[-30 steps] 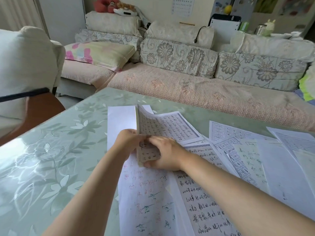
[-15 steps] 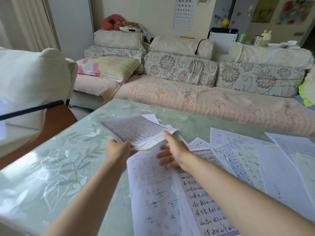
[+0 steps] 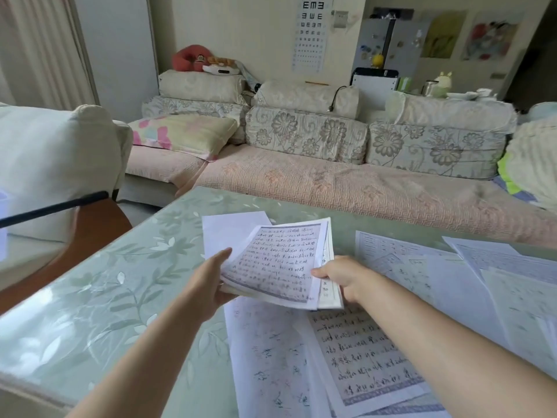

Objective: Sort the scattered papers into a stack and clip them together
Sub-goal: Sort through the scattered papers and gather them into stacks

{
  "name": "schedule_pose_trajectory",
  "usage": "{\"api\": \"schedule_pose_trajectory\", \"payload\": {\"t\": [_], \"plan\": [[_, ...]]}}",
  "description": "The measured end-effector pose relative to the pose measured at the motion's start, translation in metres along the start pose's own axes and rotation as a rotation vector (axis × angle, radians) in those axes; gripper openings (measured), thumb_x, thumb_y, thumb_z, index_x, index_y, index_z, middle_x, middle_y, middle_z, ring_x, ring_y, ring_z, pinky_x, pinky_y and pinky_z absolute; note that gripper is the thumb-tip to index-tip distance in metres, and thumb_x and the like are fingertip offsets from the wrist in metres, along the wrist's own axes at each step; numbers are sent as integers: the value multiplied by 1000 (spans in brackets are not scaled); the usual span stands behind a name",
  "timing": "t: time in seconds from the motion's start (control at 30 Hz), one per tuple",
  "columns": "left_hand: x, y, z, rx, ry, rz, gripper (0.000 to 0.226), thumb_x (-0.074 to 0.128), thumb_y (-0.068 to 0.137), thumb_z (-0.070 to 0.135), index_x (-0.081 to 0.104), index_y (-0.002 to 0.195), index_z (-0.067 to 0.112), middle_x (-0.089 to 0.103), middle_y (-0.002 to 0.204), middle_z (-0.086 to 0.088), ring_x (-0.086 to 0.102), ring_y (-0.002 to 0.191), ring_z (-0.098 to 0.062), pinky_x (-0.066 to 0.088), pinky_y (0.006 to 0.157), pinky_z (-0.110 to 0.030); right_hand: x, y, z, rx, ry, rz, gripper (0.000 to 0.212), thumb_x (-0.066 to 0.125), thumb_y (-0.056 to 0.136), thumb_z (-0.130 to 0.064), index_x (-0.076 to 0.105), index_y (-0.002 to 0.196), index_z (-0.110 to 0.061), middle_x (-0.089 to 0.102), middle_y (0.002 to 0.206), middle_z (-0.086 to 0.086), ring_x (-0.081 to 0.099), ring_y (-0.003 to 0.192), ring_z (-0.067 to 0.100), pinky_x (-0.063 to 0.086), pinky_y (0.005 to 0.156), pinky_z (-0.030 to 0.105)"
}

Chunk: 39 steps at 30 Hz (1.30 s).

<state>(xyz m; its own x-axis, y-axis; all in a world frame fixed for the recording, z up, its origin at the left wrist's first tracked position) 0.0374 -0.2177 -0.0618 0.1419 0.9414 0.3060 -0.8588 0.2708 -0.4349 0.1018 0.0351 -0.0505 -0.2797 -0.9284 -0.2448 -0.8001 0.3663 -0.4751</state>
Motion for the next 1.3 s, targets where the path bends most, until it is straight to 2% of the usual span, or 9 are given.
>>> {"api": "schedule_pose_trajectory", "payload": {"t": [0.17,0.37,0.47,0.57,0.7,0.77,0.97,1.13,1.3], "plan": [[22,-11,-20,-176,294,-186,39,57,92,41,67,97,3,73,90,-17,70,75,-31,58,65,-37,-39,-31,17,-101,-109,-83,31,63,91,3,67,117,-13,75,110,9,70,102,28,55,88,50],[69,-29,-42,-63,634,-292,25,63,89,0,63,113,0,74,102,-16,72,93,-32,58,83,-46,-81,-53,48,-133,-162,44,35,65,91,-4,59,125,-9,71,117,7,68,106,24,54,95,45],[96,-38,-59,-51,785,-317,29,69,82,-4,65,109,7,73,101,-8,70,94,-25,59,84,-40,-97,-65,56,-150,-271,141,36,66,90,-2,56,124,-13,67,120,5,65,108,24,54,89,37],[111,-40,-63,29,994,-226,33,77,78,11,59,105,15,66,96,0,64,92,-20,55,82,-33,-108,-73,66,-158,-344,201,35,65,88,-3,58,121,-14,68,115,3,66,101,22,56,89,38],[107,-38,-47,201,1227,53,93,81,74,34,25,144,12,44,136,-13,47,123,-31,45,94,-39,-118,-77,72,-135,-652,323,29,68,80,-21,60,108,-17,67,104,2,63,96,24,57,84,37],[116,-41,-47,320,1412,50,103,80,71,46,19,149,20,35,142,-12,34,132,-32,39,102,-45,-122,-76,70,-107,-691,387,29,66,73,-25,64,101,-17,67,101,4,62,98,27,57,83,37],[128,-42,-66,383,1662,16,84,65,71,69,42,140,27,40,140,-4,31,129,-26,38,102,-40,-130,-69,79,27,-338,392,55,76,81,-15,54,130,-3,61,123,12,59,106,28,47,78,30],[124,-42,-66,399,1624,18,82,65,69,71,45,138,32,40,138,-3,30,129,-26,38,105,-39,-133,-67,84,84,-221,318,48,75,84,-10,55,125,2,59,131,17,56,121,31,45,88,33],[126,-43,-65,422,1634,31,82,64,69,71,45,139,34,40,139,-1,29,129,-25,38,105,-40,-125,-67,80,24,-254,279,49,72,77,-9,56,123,-1,64,118,12,62,106,28,51,86,33]]}}
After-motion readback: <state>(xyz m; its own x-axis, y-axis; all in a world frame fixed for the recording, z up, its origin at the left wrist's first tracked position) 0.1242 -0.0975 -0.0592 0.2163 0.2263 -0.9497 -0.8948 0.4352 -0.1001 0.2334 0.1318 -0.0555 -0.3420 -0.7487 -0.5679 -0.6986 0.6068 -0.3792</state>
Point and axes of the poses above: each hand's wrist, its own y-axis towards the middle knuckle, its own x-axis out of the palm, z = x × y, the point moved 9 cm from there along y, towards the middle knuckle
